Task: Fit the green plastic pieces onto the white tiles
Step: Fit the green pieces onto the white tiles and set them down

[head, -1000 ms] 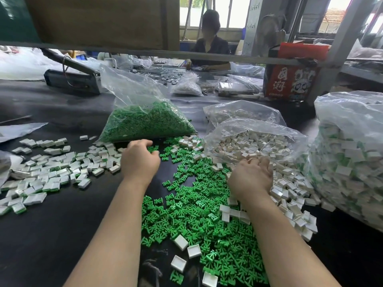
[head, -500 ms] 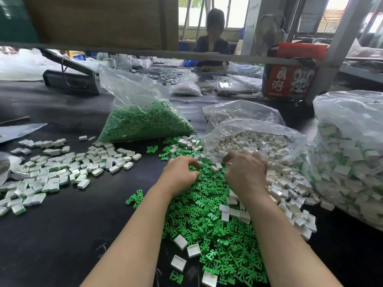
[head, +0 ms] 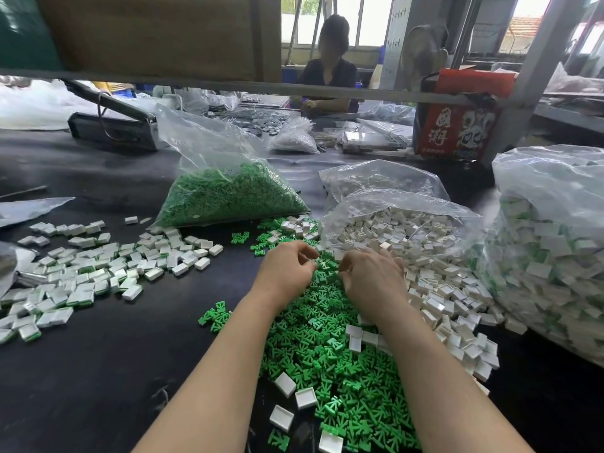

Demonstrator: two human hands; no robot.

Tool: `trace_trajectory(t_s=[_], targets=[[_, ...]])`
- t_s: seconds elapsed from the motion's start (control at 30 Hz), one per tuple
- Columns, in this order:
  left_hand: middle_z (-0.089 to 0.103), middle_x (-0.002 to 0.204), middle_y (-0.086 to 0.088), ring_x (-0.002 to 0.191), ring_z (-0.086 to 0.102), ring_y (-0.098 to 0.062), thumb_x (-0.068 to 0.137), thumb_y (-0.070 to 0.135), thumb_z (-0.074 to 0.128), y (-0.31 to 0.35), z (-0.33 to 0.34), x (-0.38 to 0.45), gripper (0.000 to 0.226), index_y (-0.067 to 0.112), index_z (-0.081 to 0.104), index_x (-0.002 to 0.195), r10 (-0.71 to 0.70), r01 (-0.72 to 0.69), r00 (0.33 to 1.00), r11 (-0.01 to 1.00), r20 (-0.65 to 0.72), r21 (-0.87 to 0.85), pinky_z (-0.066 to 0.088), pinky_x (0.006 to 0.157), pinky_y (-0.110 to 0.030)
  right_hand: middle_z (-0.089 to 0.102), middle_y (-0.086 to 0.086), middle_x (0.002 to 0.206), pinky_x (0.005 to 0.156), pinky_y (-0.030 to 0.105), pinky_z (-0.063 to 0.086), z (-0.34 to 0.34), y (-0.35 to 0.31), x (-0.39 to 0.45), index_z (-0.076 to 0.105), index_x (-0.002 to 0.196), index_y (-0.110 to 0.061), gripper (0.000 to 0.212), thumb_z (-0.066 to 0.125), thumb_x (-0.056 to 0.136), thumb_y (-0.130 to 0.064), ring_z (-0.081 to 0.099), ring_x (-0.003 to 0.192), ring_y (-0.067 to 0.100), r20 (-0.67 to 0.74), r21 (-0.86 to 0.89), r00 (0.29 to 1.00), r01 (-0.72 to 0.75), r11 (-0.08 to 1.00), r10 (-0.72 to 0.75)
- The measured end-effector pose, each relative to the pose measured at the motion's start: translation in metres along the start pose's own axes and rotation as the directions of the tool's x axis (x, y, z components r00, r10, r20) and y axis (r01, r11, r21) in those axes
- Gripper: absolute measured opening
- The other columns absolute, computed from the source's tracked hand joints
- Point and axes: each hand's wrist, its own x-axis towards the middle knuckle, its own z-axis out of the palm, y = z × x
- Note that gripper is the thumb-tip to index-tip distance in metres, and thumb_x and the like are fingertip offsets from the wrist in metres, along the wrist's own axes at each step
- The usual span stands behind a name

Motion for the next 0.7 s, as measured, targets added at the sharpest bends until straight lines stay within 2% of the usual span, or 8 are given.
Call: trace_trajectory(t_s=[0.1, 0.23, 0.33, 0.43, 0.5, 0.53, 0.6, 0.7], targets=[[0.067, 0.081, 0.003, 0.068, 0.061, -0.010, 0.093, 0.026, 0.063, 0.004, 0.000, 0.001, 0.006, 0.022, 0.068, 0.094, -0.052, 0.057, 0.998, 0.982, 0.030, -0.181, 0.055, 0.058, -0.028, 0.067, -0.006, 0.100, 0.094, 0.037, 0.046, -0.003, -0.001, 0.001, 0.060, 0.109, -0.025, 0.019, 0.063, 0.091, -0.028, 0.058, 0.099, 0.017, -0.074, 0.156, 0.996, 0.051, 0.986, -0.040], [0.070, 0.072, 0.006, 0.056, 0.059, -0.004, 0.091, 0.041, 0.064, 0.012, 0.000, 0.000, 0.027, 0.014, 0.071, 0.091, -0.124, 0.186, 0.977, 0.896, 0.175, -0.402, 0.043, 0.046, -0.019, 0.070, -0.008, 0.092, 0.082, 0.034, 0.052, -0.009, -0.013, -0.001, 0.061, 0.109, -0.022, 0.029, 0.075, 0.083, -0.020, 0.064, 0.086, 0.013, -0.216, 0.405, 0.969, 0.201, 0.892, -0.120], [0.065, 0.060, 0.000, 0.049, 0.054, -0.009, 0.088, 0.026, 0.071, 0.012, -0.001, -0.001, 0.028, -0.001, 0.072, 0.095, -0.170, 0.261, 0.963, 0.774, 0.209, -0.577, 0.040, 0.042, -0.019, 0.070, -0.007, 0.092, 0.077, 0.028, 0.050, -0.011, -0.018, -0.002, 0.062, 0.109, -0.020, 0.034, 0.078, 0.080, -0.017, 0.064, 0.085, 0.011, -0.263, 0.458, 0.952, 0.269, 0.847, -0.160], [0.067, 0.060, -0.005, 0.050, 0.059, -0.012, 0.086, 0.009, 0.071, 0.012, -0.004, -0.003, 0.012, -0.003, 0.070, 0.089, -0.206, 0.265, 0.964, 0.702, 0.168, -0.661, 0.047, 0.045, -0.020, 0.069, -0.010, 0.093, 0.071, 0.012, 0.044, -0.011, -0.017, -0.003, 0.060, 0.113, -0.019, 0.040, 0.080, 0.078, -0.017, 0.060, 0.080, 0.001, -0.222, 0.504, 0.960, 0.262, 0.823, -0.170], [0.068, 0.058, -0.002, 0.050, 0.062, -0.009, 0.086, 0.007, 0.071, 0.011, -0.005, -0.003, 0.007, 0.000, 0.070, 0.084, -0.230, 0.251, 0.965, 0.690, 0.123, -0.679, 0.049, 0.047, -0.019, 0.067, -0.009, 0.094, 0.068, 0.009, 0.040, -0.011, -0.016, -0.002, 0.060, 0.113, -0.019, 0.036, 0.077, 0.081, -0.020, 0.056, 0.079, -0.002, -0.185, 0.462, 0.972, 0.217, 0.860, -0.146], [0.069, 0.059, -0.001, 0.051, 0.062, -0.009, 0.086, 0.007, 0.071, 0.010, -0.006, -0.002, 0.006, 0.002, 0.071, 0.083, -0.242, 0.248, 0.964, 0.680, 0.108, -0.690, 0.051, 0.049, -0.019, 0.067, -0.007, 0.095, 0.070, 0.013, 0.042, -0.010, -0.014, -0.001, 0.062, 0.112, -0.020, 0.033, 0.075, 0.083, -0.023, 0.057, 0.082, 0.002, -0.150, 0.412, 0.979, 0.191, 0.891, -0.141], [0.070, 0.063, -0.002, 0.055, 0.063, -0.010, 0.084, 0.008, 0.072, 0.008, -0.009, 0.000, 0.003, 0.005, 0.071, 0.083, -0.261, 0.251, 0.960, 0.644, 0.101, -0.722, 0.054, 0.054, -0.020, 0.068, -0.005, 0.104, 0.086, 0.026, 0.049, -0.010, -0.011, -0.001, 0.065, 0.115, -0.022, 0.033, 0.072, 0.085, -0.033, 0.059, 0.094, 0.010, -0.019, 0.293, 0.988, 0.150, 0.944, -0.151], [0.072, 0.070, -0.002, 0.062, 0.066, -0.010, 0.082, 0.004, 0.073, 0.005, -0.012, 0.001, 0.007, 0.007, 0.072, 0.088, -0.266, 0.278, 0.954, 0.598, 0.141, -0.751, 0.055, 0.060, -0.021, 0.061, -0.003, 0.124, 0.106, 0.038, 0.042, -0.009, -0.012, -0.002, 0.064, 0.122, -0.028, 0.040, 0.069, 0.086, -0.045, 0.054, 0.116, 0.017, 0.165, 0.179, 0.973, 0.130, 0.975, -0.160]])
